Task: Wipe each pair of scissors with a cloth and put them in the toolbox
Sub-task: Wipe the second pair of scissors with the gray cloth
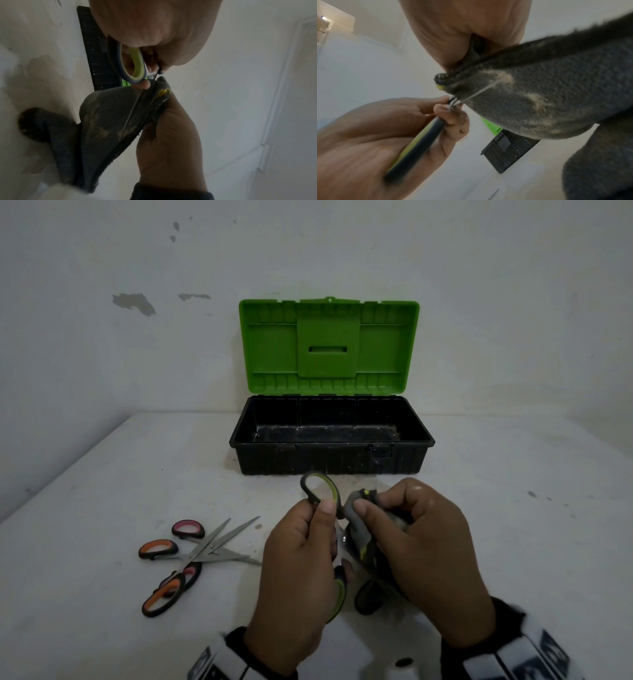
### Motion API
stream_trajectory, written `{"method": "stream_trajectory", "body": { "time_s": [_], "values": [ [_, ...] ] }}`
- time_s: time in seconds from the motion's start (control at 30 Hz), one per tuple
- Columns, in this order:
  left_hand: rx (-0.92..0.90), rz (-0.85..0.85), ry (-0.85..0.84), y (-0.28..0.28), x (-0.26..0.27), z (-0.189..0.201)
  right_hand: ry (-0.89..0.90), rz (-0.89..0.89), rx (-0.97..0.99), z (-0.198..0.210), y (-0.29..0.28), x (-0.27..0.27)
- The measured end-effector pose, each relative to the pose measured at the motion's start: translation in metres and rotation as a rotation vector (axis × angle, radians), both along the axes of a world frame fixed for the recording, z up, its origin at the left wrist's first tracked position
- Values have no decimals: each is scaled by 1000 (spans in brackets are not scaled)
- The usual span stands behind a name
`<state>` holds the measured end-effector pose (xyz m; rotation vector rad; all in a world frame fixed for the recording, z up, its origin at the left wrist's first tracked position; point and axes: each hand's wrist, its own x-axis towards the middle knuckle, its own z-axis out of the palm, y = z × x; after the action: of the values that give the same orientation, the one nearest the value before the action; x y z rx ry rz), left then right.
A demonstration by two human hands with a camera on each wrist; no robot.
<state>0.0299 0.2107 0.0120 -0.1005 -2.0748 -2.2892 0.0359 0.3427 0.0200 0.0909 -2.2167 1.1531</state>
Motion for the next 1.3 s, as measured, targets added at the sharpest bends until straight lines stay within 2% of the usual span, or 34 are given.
{"method": "stream_trajectory", "body": {
  "time_s": [0.1, 0.27, 0.4, 0.53, 0.67, 0.83, 0.97, 1.3],
  "values": [
    [-28, 12, 31, -3, -4, 3, 12, 64, 42, 2, -6, 6],
    [27, -29, -10, -1, -7, 7, 83, -48, 63, 4, 3, -3],
    [37, -34, -9, -4, -8, 7, 42, 28, 85, 3, -2, 1],
    [37, -45, -6, -6, -9, 9, 71, -61, 59, 5, 8, -6],
    [45, -61, 14, -12, -10, 12, 34, 20, 71, 3, -1, 3],
    [6, -75, 39, -11, -8, 14, 73, -56, 28, 9, 10, -7],
    [10, -64, 32, -12, -7, 15, 65, -18, 60, 8, 3, -2],
    [79, -97, -109, -13, -6, 17, 47, -125, -64, 12, 26, -24]
  ]
}}
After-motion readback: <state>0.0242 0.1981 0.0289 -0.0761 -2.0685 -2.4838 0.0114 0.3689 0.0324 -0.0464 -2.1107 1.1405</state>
